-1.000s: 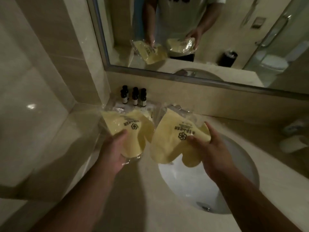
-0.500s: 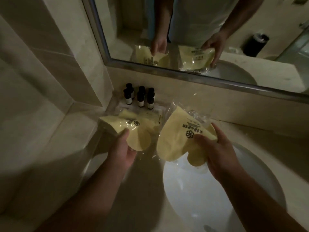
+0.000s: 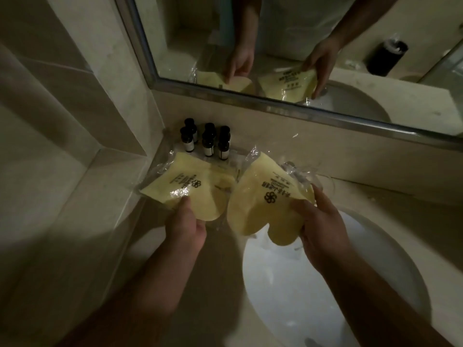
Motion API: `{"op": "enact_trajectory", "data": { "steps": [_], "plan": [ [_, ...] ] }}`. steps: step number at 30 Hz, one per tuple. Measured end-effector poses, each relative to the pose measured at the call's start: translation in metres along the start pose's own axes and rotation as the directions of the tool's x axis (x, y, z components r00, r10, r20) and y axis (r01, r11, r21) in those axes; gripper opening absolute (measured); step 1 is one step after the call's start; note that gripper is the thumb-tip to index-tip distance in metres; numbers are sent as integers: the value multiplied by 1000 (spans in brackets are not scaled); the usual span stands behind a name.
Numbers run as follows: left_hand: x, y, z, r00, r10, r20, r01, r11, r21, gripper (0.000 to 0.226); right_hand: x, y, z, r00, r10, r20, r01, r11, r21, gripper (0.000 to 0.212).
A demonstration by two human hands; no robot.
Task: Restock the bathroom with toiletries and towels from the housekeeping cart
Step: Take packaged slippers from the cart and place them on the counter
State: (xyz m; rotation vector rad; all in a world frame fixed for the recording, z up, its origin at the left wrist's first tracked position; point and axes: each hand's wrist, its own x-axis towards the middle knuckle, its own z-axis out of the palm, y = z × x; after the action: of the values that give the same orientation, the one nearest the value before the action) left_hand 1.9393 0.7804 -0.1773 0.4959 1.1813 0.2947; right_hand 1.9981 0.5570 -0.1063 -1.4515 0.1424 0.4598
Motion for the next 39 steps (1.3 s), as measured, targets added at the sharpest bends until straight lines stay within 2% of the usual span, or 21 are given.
{"op": "enact_trajectory", "data": {
  "steps": [2,3,5,7,9,13,16,18,21,23,25,27,30,33,36,39],
  "plan": [
    [-5,-2,-2,999,-31,25,32,999,-15,32,-3,-1,6,1000,5,-13,-5,1000,1,47],
    [-9,-1,-2,997,-64,32,63,997,39,32,-5,-2,8,1000,10,-25,-10,1000,-7,48],
    [-16,2,-3,992,-123,25,112,956,273,33,-6,-1,12,998,21,-65,-22,999,-29,49],
    [-19,9,-3,992,-129,16,103,858,504,39,-6,-4,16,992,14,-124,-23,997,-77,55],
    [-20,18,-3,988,-150,44,90,777,622,50,-7,-12,21,984,4,-179,-21,995,-93,69],
    [-22,33,-7,945,-305,119,151,730,667,78,-5,-22,36,972,38,-232,-29,999,42,79],
    [-28,33,-16,940,-320,120,157,716,680,87,1,-15,69,971,128,-203,-94,981,171,80],
    [-34,33,-25,963,-256,88,126,713,690,78,8,-2,92,959,179,-220,-132,968,212,80],
    [-36,48,-41,999,-8,52,-35,639,769,64,18,19,122,935,143,-326,-103,985,139,63],
    [-37,64,-50,987,139,75,-143,591,794,70,21,27,139,918,128,-376,-78,986,145,62],
    [-37,80,-57,960,242,140,-253,539,803,63,23,32,156,922,174,-347,-102,971,217,66],
    [-40,92,-66,919,319,232,-365,465,806,55,25,41,167,925,188,-329,-145,978,151,67],
    [-44,100,-77,882,372,288,-429,383,818,60,33,63,171,937,208,-279,-222,975,-18,89],
    [-50,104,-78,888,390,243,-386,347,855,57,21,55,168,952,212,-221,-265,932,-247,97],
    [-60,104,-76,876,415,247,-381,282,880,54,-3,24,161,971,174,-162,-230,861,-453,75],
    [-77,108,-74,863,422,277,-410,265,873,60,-23,-1,149,976,158,-150,-212,846,-489,46]
  ]
}}
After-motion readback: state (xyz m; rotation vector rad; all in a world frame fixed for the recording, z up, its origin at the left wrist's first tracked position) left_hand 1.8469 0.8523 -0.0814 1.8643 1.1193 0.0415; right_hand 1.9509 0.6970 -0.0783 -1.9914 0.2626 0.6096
